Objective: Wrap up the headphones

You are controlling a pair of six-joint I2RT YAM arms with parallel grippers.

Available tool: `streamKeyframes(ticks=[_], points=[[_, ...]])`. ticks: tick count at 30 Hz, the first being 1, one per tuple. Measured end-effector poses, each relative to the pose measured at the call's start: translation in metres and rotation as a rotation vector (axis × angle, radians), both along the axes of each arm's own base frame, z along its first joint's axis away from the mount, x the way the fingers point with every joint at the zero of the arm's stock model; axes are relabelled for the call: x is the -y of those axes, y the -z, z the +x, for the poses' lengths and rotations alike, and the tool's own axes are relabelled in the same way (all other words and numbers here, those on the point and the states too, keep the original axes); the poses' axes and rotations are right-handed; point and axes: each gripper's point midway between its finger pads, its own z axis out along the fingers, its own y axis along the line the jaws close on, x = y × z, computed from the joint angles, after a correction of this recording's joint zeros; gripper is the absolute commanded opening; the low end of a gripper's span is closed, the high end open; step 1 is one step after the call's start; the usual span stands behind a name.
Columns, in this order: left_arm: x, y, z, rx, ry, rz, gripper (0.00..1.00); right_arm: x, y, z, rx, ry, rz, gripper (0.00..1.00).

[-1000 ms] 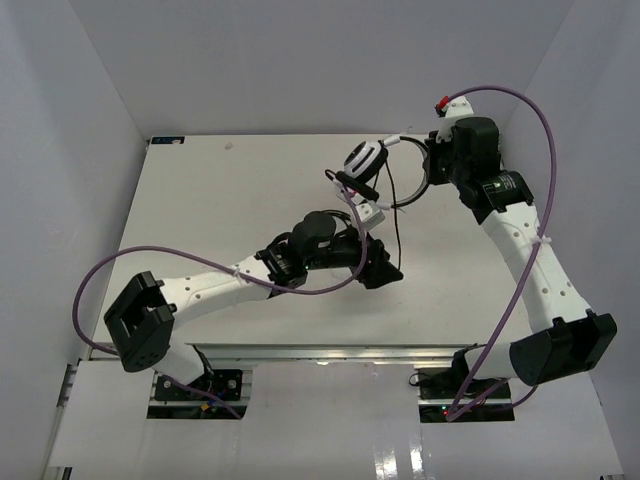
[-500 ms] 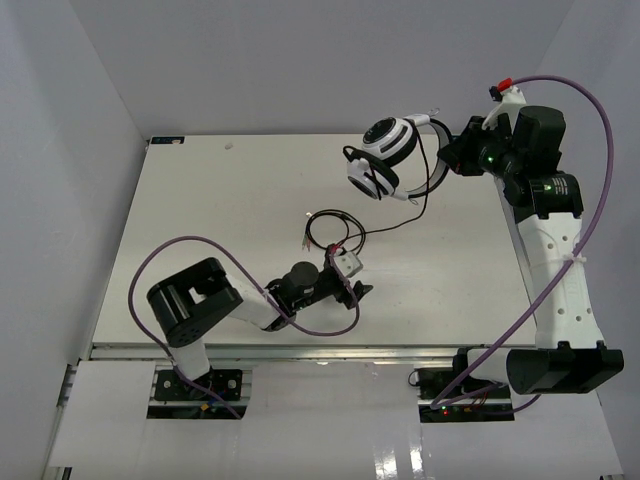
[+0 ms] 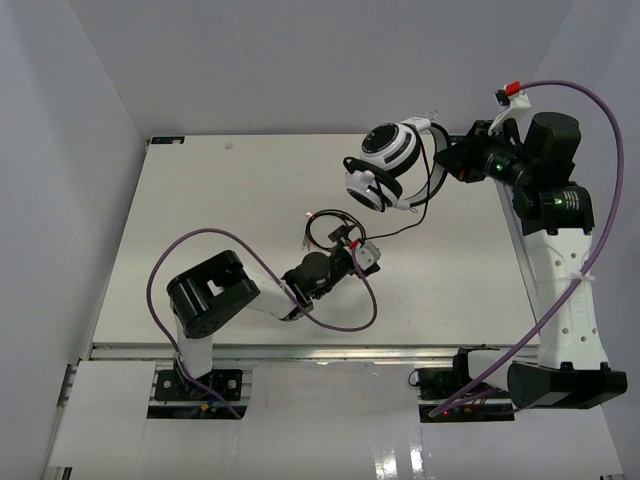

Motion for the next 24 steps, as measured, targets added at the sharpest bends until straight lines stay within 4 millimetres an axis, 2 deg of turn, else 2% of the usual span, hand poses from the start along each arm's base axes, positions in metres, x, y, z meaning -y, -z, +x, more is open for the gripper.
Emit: streamKeyframes(ticks=[3,5,8,11,14,19,24], points=[[0.016,0.013,0.010,0.009,0.020,0.084,0.38,-0.004,0.003,-0.005,-0.009,-0.026,0.011,0.08],[0.022,0.025,0.016,0.005,0.027,0.134,0.23,-0.005,0.004,-0.007,-0.012,-0.037,0.015,0.08],[0.023,0.046,0.021,-0.027,0.035,0.190,0.09,-0.007,0.002,-0.011,-0.007,-0.049,0.019,0.08],[0.012,0.056,0.025,-0.079,0.034,0.190,0.03,-0.007,-0.004,-0.018,0.015,-0.066,0.021,0.08],[-0.005,0.052,0.026,-0.115,0.057,0.146,0.00,-0.007,-0.010,-0.026,0.058,-0.093,0.002,0.08],[-0.027,0.030,0.011,-0.140,0.155,0.100,0.00,-0.004,-0.015,-0.030,0.128,-0.106,-0.062,0.08],[-0.026,0.024,-0.012,-0.151,0.286,0.143,0.00,0.005,-0.002,-0.021,0.132,-0.073,-0.119,0.08]])
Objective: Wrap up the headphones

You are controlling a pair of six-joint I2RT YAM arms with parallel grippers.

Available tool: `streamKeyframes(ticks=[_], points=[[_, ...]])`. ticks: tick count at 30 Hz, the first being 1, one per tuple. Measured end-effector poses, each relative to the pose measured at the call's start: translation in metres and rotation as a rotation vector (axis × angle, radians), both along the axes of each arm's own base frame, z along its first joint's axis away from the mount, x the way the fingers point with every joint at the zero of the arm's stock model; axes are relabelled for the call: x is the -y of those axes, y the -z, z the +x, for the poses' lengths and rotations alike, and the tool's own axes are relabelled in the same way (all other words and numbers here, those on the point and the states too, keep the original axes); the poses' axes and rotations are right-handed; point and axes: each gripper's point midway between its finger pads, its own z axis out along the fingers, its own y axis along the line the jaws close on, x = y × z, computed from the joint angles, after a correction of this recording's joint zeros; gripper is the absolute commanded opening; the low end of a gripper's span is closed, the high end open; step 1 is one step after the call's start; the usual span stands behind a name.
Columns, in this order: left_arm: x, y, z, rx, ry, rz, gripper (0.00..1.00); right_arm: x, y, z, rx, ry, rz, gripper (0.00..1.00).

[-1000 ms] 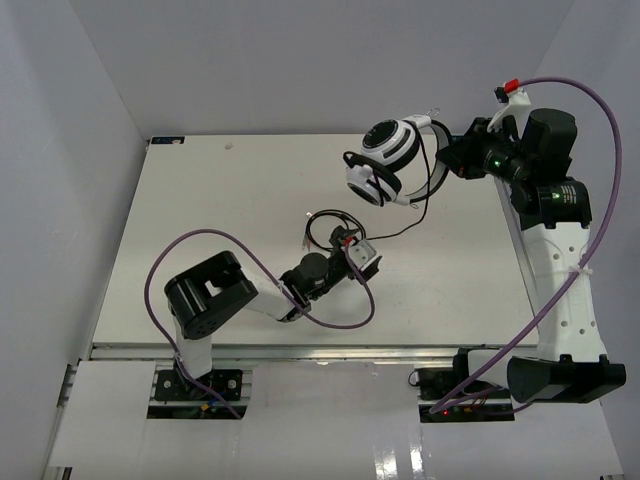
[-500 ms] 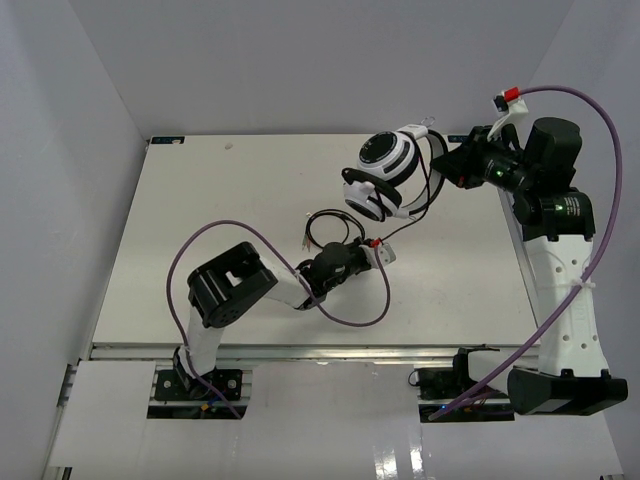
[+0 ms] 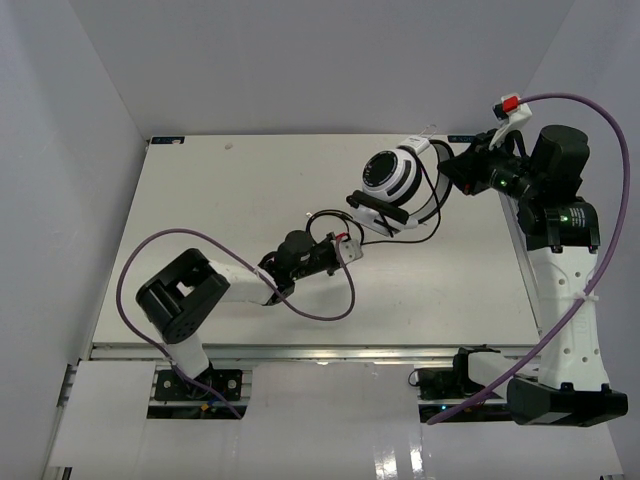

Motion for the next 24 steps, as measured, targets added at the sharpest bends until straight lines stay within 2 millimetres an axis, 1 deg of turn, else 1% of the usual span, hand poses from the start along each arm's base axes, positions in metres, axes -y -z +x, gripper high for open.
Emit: streamKeyframes(ticks=[3,6,9,12,14,20,21,24], points=[[0.008,0.010,-0.022,-0.026,0.104,0.064,0.00,0.005,0.013,0.010,-0.038,0.031,-0.013,0.08],[0.023,0.023,-0.052,-0.033,0.215,0.137,0.00,0.009,0.024,0.022,-0.073,0.063,-0.021,0.08],[0.029,0.028,-0.078,-0.032,0.298,0.176,0.00,0.017,0.033,0.032,-0.101,0.095,-0.026,0.08],[0.021,0.023,-0.084,-0.014,0.308,0.178,0.00,0.026,0.036,0.036,-0.113,0.121,-0.027,0.08],[0.011,0.018,-0.076,-0.015,0.289,0.166,0.00,0.030,0.037,0.037,-0.105,0.121,-0.036,0.08],[-0.031,0.016,-0.022,-0.047,0.143,0.146,0.00,0.026,0.038,0.029,-0.044,0.046,-0.099,0.08],[-0.036,0.016,-0.016,-0.052,0.127,0.145,0.00,0.025,0.038,0.026,-0.031,0.028,-0.112,0.08],[-0.044,0.017,-0.009,-0.074,0.114,0.143,0.00,0.018,0.037,0.017,0.004,-0.047,-0.142,0.08]])
